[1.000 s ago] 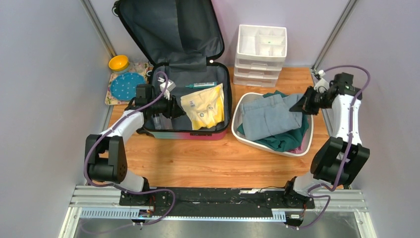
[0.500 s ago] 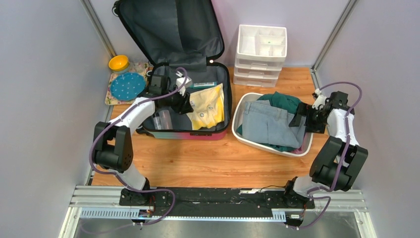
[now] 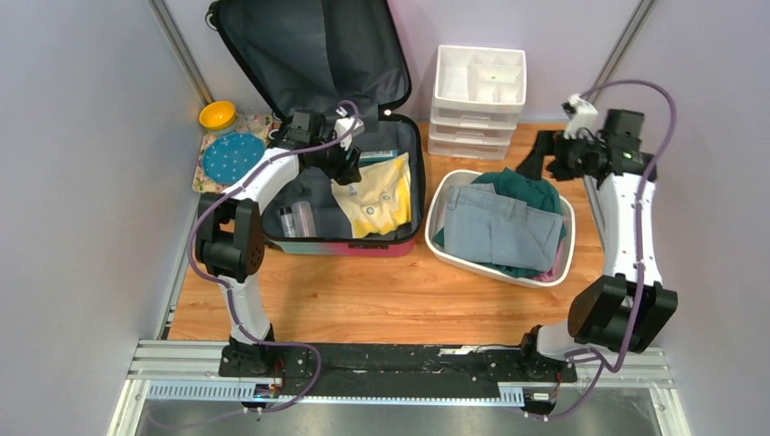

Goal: Open, take out, and arrange the luggage

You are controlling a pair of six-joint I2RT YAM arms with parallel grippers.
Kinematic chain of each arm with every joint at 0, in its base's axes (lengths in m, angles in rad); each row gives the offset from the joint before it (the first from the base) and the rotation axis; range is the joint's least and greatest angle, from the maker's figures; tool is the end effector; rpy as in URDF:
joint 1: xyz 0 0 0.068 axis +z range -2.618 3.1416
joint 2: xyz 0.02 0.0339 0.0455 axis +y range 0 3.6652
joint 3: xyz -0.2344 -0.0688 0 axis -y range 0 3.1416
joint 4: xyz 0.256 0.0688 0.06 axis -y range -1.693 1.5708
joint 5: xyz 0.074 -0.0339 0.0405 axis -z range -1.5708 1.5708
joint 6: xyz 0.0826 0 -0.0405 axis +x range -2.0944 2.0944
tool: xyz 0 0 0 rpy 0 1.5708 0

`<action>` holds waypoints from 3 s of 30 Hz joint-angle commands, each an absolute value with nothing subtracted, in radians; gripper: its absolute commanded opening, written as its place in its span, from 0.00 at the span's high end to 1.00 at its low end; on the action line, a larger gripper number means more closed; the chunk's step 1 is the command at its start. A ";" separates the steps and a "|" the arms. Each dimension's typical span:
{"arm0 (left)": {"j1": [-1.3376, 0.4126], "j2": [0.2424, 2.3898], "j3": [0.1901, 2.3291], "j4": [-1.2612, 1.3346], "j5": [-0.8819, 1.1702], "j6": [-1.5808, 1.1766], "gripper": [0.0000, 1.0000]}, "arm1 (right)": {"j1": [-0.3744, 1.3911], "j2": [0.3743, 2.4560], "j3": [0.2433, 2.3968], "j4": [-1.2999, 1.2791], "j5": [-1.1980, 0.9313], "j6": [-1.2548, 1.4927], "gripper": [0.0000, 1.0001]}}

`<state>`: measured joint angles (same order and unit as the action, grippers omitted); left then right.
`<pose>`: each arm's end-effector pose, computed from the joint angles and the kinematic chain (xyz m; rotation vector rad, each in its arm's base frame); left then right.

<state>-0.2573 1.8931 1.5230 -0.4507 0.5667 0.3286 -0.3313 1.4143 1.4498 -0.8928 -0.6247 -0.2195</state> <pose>0.4264 -0.1580 0.1940 0.9175 2.1280 -0.6377 0.3273 -0.0615 0.3075 -0.1452 2.2694 0.4728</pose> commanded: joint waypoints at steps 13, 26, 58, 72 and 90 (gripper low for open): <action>-0.115 1.833 1.427 -0.411 0.648 0.239 0.24 | 0.419 2.011 2.147 -0.840 -0.179 -0.239 0.16; -0.117 1.867 1.318 -0.160 0.603 0.242 0.26 | 0.495 2.233 2.229 -0.741 -0.020 -0.146 0.16; -0.221 2.068 1.480 -0.273 0.270 0.658 1.00 | 0.433 2.079 2.102 -0.782 -0.232 -0.043 0.14; -0.064 1.865 1.390 -0.396 0.089 0.330 1.00 | 0.437 2.065 2.105 -0.843 -0.529 -0.116 0.19; -0.064 1.764 1.284 -0.247 0.574 0.212 0.48 | 0.491 2.316 2.235 -0.802 -0.184 -0.034 0.17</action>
